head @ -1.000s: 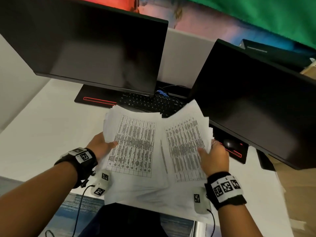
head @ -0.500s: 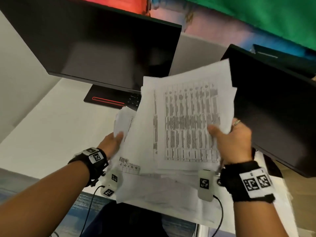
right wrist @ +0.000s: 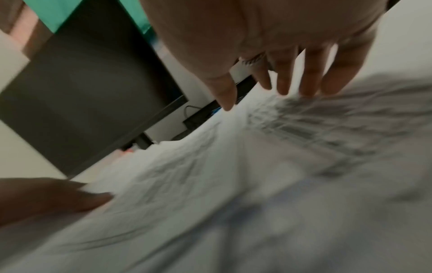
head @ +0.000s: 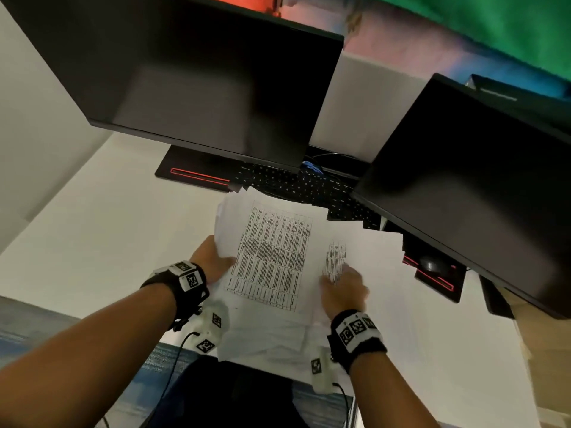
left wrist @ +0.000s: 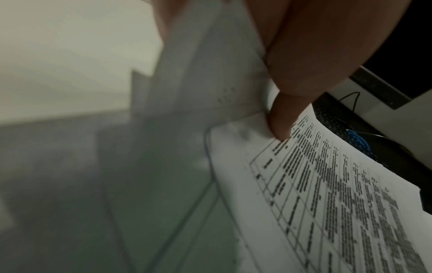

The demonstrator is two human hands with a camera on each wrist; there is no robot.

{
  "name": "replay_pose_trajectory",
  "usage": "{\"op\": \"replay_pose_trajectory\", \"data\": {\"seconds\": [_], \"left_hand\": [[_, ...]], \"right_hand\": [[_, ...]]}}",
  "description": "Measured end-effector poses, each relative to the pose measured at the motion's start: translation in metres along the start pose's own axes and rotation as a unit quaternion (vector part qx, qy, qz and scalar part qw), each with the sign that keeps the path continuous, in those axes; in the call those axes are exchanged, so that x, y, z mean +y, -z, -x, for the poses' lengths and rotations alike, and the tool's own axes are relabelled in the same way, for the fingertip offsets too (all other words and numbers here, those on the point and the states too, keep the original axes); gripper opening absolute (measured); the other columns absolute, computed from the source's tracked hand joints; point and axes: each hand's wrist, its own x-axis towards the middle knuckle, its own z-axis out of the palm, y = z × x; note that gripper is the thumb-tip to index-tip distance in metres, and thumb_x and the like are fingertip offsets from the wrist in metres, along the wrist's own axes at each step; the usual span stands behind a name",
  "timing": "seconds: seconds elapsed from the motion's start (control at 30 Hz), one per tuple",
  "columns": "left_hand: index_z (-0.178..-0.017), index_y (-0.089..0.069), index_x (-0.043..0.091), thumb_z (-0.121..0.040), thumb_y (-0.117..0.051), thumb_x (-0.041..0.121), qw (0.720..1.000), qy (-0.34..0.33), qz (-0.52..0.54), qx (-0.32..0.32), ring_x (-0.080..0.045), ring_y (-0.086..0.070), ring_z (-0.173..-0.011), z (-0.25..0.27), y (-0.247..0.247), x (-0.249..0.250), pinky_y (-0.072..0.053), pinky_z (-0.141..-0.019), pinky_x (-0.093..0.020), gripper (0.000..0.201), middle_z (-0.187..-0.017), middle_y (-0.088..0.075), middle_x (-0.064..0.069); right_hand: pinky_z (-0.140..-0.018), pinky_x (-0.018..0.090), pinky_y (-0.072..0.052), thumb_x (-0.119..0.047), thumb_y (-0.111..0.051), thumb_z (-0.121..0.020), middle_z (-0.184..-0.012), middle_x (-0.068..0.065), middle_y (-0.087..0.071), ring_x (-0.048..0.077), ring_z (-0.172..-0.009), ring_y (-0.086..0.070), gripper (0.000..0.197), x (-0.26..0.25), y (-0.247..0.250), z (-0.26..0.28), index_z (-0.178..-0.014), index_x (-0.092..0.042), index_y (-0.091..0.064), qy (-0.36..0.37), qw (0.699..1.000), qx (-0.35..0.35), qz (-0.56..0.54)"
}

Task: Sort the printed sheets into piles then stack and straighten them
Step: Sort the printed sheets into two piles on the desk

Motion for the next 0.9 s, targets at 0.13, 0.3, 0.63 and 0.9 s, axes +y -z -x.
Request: {"op": "replay_pose_trajectory", "data": {"seconds": [0.13,0.3,0.63,0.9], "left_hand": [[-0.128,-0.051,0.006,-0.09,-0.066,0.022,1.0,-0.015,0.006,0.011,-0.024,-0.055,-0.092,-0.006,0.001,-0.008,-0.044,-0.076,-0.032,0.044,-0.111,-0.064,-0.01],[-0.128,-0.051,0.006,-0.09,-0.066,0.022,1.0,-0.013,0.004,0.008,-0.026,-0.055,-0.094,-0.007,0.002,-0.008,-0.043,-0.078,-0.034,0.044,-0.112,-0.063,-0.01],[-0.127,-0.051,0.009,-0.088,-0.066,0.025,1.0,-0.008,-0.01,0.009,-0.027,-0.061,-0.091,-0.005,0.004,-0.01,-0.045,-0.072,-0.033,0.044,-0.106,-0.065,-0.009],[-0.129,-0.049,0.009,-0.091,-0.064,0.021,1.0,-0.002,-0.014,0.019,-0.027,-0.059,-0.093,0.002,0.003,-0.003,-0.045,-0.076,-0.033,0.043,-0.105,-0.062,-0.006]], "right_hand": [[-0.109,0.059,-0.033,-0.058,-0.071,-0.079,-0.157,0.013,-0.024,0.04,-0.137,-0.029,0.1,0.046,0.023,-0.006,-0.153,-0.011,-0.023,-0.174,0.981,0.083,0.026],[-0.105,0.058,-0.036,-0.064,-0.075,-0.07,-0.15,0.015,-0.036,0.038,-0.134,-0.036,0.107,0.058,0.02,-0.015,-0.151,-0.012,-0.028,-0.132,0.988,0.077,0.035],[-0.091,0.041,-0.053,-0.051,-0.089,-0.061,-0.125,0.013,-0.055,0.033,-0.111,-0.059,0.085,0.053,0.049,-0.042,-0.124,-0.01,-0.05,-0.099,0.994,0.032,-0.037],[-0.086,0.038,-0.055,-0.029,-0.085,-0.075,-0.117,0.017,-0.067,0.035,-0.106,-0.065,0.058,0.041,0.051,-0.032,-0.119,-0.001,-0.06,-0.066,0.994,0.0,-0.084]]}}
